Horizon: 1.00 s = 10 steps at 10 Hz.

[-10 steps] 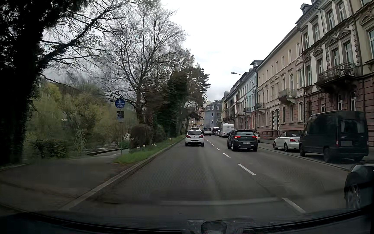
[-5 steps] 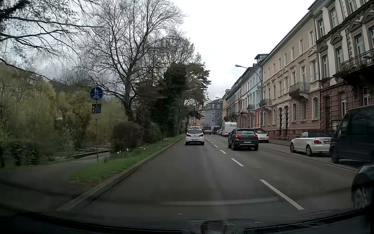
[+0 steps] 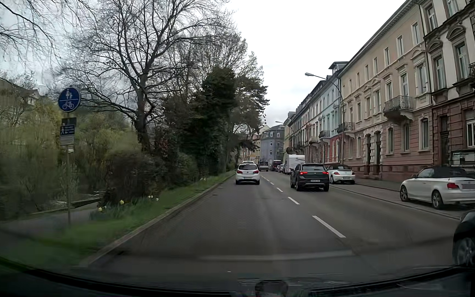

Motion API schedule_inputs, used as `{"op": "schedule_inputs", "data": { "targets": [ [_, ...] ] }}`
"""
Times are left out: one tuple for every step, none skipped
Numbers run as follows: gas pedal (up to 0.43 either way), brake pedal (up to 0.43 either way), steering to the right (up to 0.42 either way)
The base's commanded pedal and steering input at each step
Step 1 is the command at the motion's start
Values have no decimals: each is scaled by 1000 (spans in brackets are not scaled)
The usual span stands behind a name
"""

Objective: Follow the waypoints while adhering to traffic rules and regulations

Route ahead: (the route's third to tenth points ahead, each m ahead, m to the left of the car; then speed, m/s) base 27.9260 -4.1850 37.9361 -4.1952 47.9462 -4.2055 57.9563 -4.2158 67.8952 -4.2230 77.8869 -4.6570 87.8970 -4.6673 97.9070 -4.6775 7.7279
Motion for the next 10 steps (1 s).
{"op": "schedule_inputs", "data": {
  "targets": [
    [79,0,3],
    [79,0,4],
    [79,0,4],
    [79,0,5],
    [79,0,5],
    [79,0,5],
    [67,0,5],
    [67,0,5],
    [67,0,5],
    [67,0,5]
  ]
}}
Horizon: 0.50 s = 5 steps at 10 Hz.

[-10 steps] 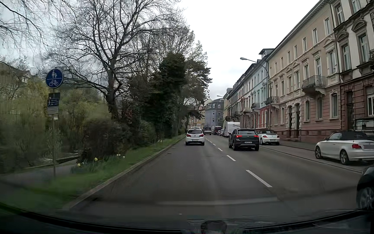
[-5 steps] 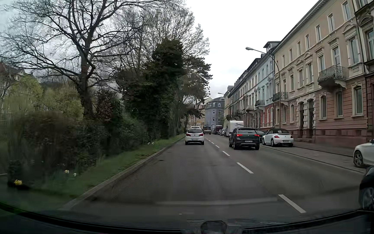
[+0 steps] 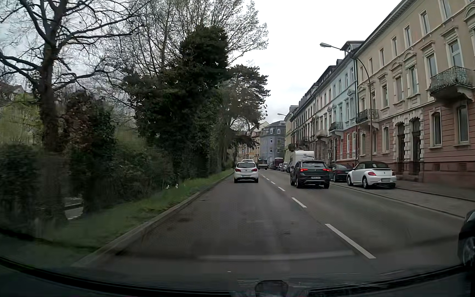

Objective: Follow the waypoints while adhering to traffic rules and regulations

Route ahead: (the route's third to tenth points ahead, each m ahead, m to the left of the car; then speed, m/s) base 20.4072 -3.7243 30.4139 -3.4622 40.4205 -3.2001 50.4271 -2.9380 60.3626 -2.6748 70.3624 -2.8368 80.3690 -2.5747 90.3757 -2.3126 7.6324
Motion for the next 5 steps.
{"op": "schedule_inputs", "data": {
  "targets": [
    [67,0,5],
    [67,0,5],
    [67,0,5],
    [79,0,5],
    [79,0,5]
  ]
}}
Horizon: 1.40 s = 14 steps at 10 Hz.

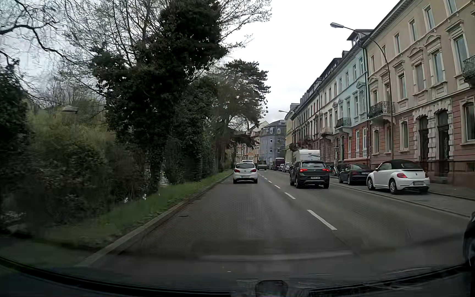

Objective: Follow the waypoints while adhering to traffic rules and regulations

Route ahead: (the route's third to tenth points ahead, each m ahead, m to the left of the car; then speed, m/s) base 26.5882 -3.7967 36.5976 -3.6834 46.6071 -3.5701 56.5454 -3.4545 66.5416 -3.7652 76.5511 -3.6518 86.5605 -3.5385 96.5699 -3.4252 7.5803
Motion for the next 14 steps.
{"op": "schedule_inputs", "data": {
  "targets": [
    [79,0,5],
    [79,0,5],
    [79,0,4],
    [79,0,4],
    [79,0,4],
    [79,0,3],
    [79,0,3],
    [87,0,3],
    [87,0,2],
    [87,0,2],
    [87,0,2],
    [87,0,2],
    [87,0,1],
    [87,0,2]
  ]
}}
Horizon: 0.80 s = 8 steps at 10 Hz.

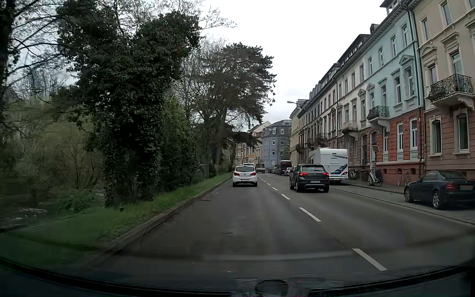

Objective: Follow the waypoints while adhering to traffic rules and regulations

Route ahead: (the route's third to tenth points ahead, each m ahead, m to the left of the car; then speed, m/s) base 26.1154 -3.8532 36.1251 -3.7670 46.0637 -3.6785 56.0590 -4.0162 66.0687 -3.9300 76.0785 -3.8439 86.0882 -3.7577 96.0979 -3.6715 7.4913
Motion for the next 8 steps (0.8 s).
{"op": "schedule_inputs", "data": {
  "targets": [
    [87,0,1],
    [87,0,1],
    [87,0,2],
    [98,0,1],
    [98,0,2],
    [98,0,2],
    [98,0,3],
    [98,0,3]
  ]
}}
